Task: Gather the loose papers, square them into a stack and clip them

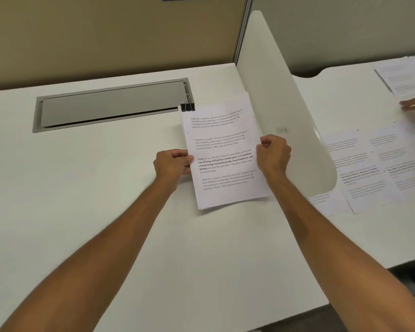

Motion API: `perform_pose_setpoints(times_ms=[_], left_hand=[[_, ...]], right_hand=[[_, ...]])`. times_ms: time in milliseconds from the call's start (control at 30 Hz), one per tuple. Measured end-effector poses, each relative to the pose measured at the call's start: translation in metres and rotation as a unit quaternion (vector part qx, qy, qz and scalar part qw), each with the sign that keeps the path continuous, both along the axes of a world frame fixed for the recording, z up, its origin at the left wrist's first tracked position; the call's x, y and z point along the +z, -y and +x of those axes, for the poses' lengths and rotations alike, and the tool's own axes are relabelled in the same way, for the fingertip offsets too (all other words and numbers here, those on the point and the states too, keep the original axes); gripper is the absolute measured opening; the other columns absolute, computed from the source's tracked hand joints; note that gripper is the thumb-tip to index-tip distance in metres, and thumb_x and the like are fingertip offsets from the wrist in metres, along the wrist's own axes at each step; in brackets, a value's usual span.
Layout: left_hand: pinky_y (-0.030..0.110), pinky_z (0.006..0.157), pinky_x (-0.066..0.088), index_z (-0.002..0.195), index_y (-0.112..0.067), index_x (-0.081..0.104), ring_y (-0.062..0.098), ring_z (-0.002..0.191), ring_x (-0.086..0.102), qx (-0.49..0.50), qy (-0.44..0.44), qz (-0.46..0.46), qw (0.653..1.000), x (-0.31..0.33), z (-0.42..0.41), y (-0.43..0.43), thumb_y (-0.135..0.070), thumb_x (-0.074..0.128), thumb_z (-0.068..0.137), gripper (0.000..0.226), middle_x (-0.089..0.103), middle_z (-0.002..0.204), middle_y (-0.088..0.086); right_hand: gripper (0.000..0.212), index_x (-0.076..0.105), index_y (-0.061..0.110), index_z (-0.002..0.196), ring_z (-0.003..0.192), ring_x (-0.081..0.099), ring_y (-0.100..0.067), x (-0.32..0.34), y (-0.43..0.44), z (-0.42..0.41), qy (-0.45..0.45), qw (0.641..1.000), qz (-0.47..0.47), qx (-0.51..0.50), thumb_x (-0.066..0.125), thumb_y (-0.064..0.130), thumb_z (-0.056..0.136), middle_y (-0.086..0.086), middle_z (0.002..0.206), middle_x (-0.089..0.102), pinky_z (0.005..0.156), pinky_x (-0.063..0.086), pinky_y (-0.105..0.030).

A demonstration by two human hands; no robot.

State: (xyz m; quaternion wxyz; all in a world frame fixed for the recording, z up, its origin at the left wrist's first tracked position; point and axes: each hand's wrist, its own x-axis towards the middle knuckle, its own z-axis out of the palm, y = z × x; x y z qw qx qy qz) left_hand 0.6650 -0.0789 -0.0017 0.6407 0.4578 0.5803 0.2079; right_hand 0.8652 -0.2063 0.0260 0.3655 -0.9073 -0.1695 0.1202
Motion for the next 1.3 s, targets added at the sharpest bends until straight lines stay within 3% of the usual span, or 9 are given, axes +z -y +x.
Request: perform_pose_setpoints(times_ms=[167,300,400,600,900,1000,1100,1200,1300], left_hand=[[0.032,0.065,0.064,0.098,0.001,0.072,0.024,0.070,0.077,-0.002,-0.031,-0.001,1.000,-0.003,0.030,-0.013,0.007,0.077,0.081,0.019,0.077,0.095,0.013],[0.025,0.055,0.061,0.100,0.003,0.071,0.024,0.072,0.076,0.004,-0.048,-0.014,0.999,-0.007,0.041,-0.015,0.008,0.078,0.080,0.022,0.075,0.098,0.014],[0.025,0.051,0.059,0.100,0.003,0.071,0.024,0.069,0.076,0.006,-0.055,-0.023,0.998,-0.007,0.046,-0.016,0.009,0.078,0.079,0.023,0.074,0.096,0.014],[0.039,0.063,0.065,0.088,-0.001,0.071,0.029,0.072,0.077,-0.005,-0.087,0.009,0.996,-0.014,0.046,-0.013,0.007,0.081,0.076,0.018,0.075,0.093,0.015],[0.038,0.065,0.065,0.076,-0.008,0.069,0.027,0.070,0.076,-0.026,-0.126,0.081,0.988,-0.018,0.045,-0.011,0.002,0.083,0.076,0.017,0.075,0.088,0.012],[0.041,0.072,0.064,0.085,-0.007,0.073,0.027,0.072,0.075,-0.035,-0.157,0.110,0.981,-0.019,0.042,-0.012,-0.008,0.082,0.078,0.011,0.075,0.086,0.011],[0.042,0.087,0.059,0.103,-0.014,0.072,0.026,0.089,0.072,-0.078,-0.226,0.183,0.954,-0.014,0.034,-0.009,-0.029,0.076,0.085,0.024,0.075,0.094,0.004],[0.040,0.094,0.050,0.125,-0.016,0.063,0.025,0.110,0.064,-0.144,-0.267,0.279,0.911,0.001,0.020,0.002,-0.041,0.063,0.095,0.039,0.068,0.117,0.004],[0.043,0.111,0.034,0.142,-0.015,0.052,0.029,0.135,0.047,-0.174,-0.286,0.386,0.859,0.008,0.002,0.011,-0.047,0.057,0.097,0.056,0.054,0.144,0.009]], right_hand=[[0.031,0.066,0.005,0.125,0.099,0.069,-0.025,-0.012,-0.010,0.012,0.058,0.997,-0.045,0.020,0.060,0.001,0.095,-0.012,0.113,0.073,0.076,0.038,-0.018],[0.029,0.065,0.000,0.117,0.092,0.069,-0.029,-0.019,-0.015,0.019,0.081,0.993,-0.068,0.051,0.057,-0.008,0.090,-0.015,0.104,0.072,0.073,0.046,-0.026],[0.026,0.064,-0.001,0.113,0.094,0.068,-0.030,-0.026,-0.017,0.025,0.106,0.986,-0.106,0.068,0.056,-0.008,0.090,-0.016,0.106,0.071,0.073,0.043,-0.029],[0.015,0.063,-0.002,0.102,0.092,0.064,-0.032,-0.033,-0.018,0.024,0.145,0.971,-0.159,0.103,0.050,-0.006,0.094,-0.016,0.104,0.066,0.066,0.032,-0.029],[0.018,0.064,-0.005,0.100,0.105,0.055,-0.032,-0.043,-0.017,0.018,0.169,0.952,-0.207,0.149,0.049,-0.009,0.091,-0.020,0.109,0.062,0.068,0.033,-0.031],[0.018,0.063,-0.005,0.098,0.107,0.053,-0.034,-0.040,-0.016,0.018,0.172,0.946,-0.220,0.163,0.049,-0.011,0.088,-0.021,0.109,0.061,0.069,0.033,-0.032],[0.014,0.062,-0.005,0.101,0.109,0.052,-0.034,-0.038,-0.013,0.018,0.180,0.945,-0.214,0.170,0.052,-0.003,0.092,-0.021,0.111,0.061,0.071,0.035,-0.033],[0.023,0.064,-0.001,0.111,0.111,0.053,-0.034,-0.032,-0.008,0.015,0.194,0.943,-0.192,0.189,0.052,0.013,0.097,-0.018,0.117,0.063,0.081,0.041,-0.037],[0.038,0.059,0.007,0.132,0.125,0.049,-0.032,-0.025,-0.006,0.006,0.206,0.938,-0.163,0.227,0.051,0.027,0.101,-0.015,0.137,0.057,0.100,0.039,-0.044]])
